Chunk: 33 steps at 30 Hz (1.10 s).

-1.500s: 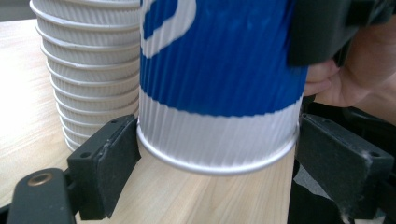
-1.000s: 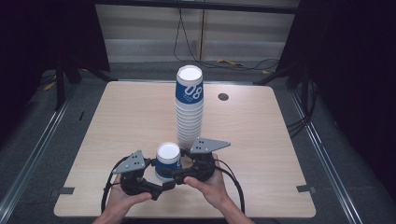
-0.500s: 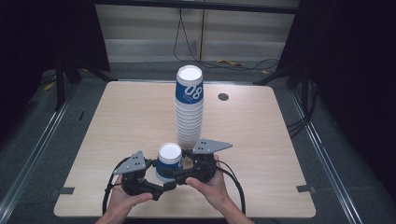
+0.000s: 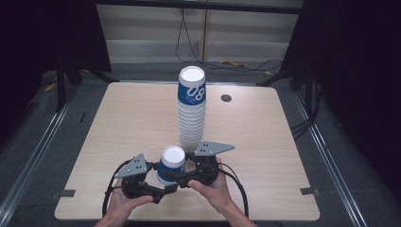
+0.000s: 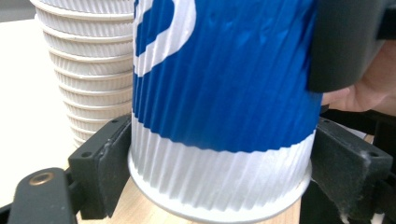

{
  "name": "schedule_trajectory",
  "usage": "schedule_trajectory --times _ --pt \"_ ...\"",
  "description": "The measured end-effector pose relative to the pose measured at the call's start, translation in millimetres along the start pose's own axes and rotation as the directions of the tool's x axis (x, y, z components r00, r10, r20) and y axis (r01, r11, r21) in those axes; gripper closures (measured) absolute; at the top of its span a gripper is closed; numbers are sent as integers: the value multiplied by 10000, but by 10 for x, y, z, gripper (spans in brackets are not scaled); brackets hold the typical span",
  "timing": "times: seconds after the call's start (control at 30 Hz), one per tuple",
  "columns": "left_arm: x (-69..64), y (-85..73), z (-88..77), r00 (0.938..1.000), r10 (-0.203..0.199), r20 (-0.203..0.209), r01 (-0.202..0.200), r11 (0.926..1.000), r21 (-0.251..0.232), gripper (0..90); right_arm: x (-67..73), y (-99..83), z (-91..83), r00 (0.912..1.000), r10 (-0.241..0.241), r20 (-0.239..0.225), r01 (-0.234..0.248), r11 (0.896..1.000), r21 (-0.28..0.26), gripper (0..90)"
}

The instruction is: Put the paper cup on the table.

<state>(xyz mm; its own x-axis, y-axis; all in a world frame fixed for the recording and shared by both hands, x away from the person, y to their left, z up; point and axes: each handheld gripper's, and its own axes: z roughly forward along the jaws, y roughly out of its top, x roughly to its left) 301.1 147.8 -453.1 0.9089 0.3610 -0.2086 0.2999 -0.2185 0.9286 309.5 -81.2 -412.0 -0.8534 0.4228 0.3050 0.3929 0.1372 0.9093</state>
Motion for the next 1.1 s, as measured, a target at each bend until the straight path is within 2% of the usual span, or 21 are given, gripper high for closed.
schedule_trajectory --times 0.17,0.33,0.5,0.67,1.1 --pt "-1 4 -24 10000 66 -37 -66 10000 28 153 -8 -1 11 9998 -63 -164 64 10000 40 225" --pt "17 9 -54 9999 22 -98 -21 10000 45 155 -10 -8 32 9997 21 -252 -16 9997 234 138" --pt "46 -5 -94 9999 -27 -116 28 9999 120 156 -20 2 18 9995 77 -305 -72 9998 171 140" --pt "66 -8 -123 9999 -62 -109 65 9996 272 158 -34 20 -27 9999 11 -146 -10 9999 127 140" --pt "128 45 -270 9989 55 -468 -24 9979 646 160 -53 33 -86 9997 -142 -206 149 9993 337 146"
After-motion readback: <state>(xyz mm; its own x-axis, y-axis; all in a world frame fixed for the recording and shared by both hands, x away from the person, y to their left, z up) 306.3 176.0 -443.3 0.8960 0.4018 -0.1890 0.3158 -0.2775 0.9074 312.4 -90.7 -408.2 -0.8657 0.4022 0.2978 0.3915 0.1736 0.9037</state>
